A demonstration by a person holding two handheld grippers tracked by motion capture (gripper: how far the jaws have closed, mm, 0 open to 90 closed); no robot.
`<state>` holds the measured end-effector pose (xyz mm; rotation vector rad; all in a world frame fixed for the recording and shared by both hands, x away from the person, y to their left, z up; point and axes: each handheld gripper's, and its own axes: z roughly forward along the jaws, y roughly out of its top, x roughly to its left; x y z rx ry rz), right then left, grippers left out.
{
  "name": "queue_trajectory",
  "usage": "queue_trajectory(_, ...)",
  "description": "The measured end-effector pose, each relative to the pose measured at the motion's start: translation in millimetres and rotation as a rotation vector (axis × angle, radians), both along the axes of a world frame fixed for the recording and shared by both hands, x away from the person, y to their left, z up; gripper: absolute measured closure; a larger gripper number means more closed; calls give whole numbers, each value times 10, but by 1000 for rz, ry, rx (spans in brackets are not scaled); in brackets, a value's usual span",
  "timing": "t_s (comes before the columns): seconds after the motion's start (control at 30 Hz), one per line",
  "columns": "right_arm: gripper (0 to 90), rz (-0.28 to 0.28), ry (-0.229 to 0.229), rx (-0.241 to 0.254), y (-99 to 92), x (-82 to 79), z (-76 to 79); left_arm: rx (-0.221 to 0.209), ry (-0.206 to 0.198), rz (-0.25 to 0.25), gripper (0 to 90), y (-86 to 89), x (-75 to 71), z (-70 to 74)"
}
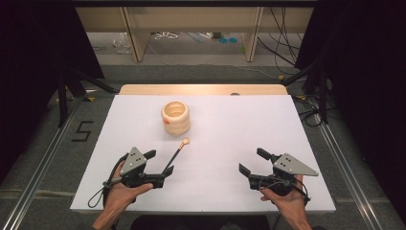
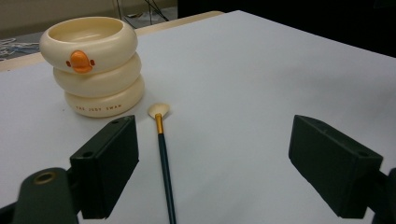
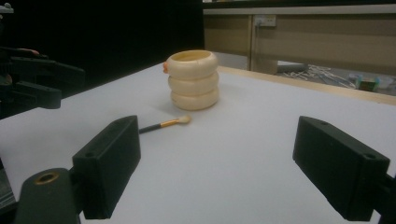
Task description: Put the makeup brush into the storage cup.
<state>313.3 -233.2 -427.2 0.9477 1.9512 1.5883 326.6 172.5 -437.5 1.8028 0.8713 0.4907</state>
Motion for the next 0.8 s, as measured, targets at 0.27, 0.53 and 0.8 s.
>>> queue_trajectory(0.27, 160, 13, 1, -6, 24, 5, -11, 30, 43, 6, 159, -10, 74, 14)
queue_trajectory(0.53, 160, 31, 0, -4, 41, 6, -18, 57, 66, -2, 159, -45, 157, 117)
queue_trajectory(0.8, 160, 33, 9, -10, 47, 0, -19, 114, 103, -26, 161, -78, 293, 158)
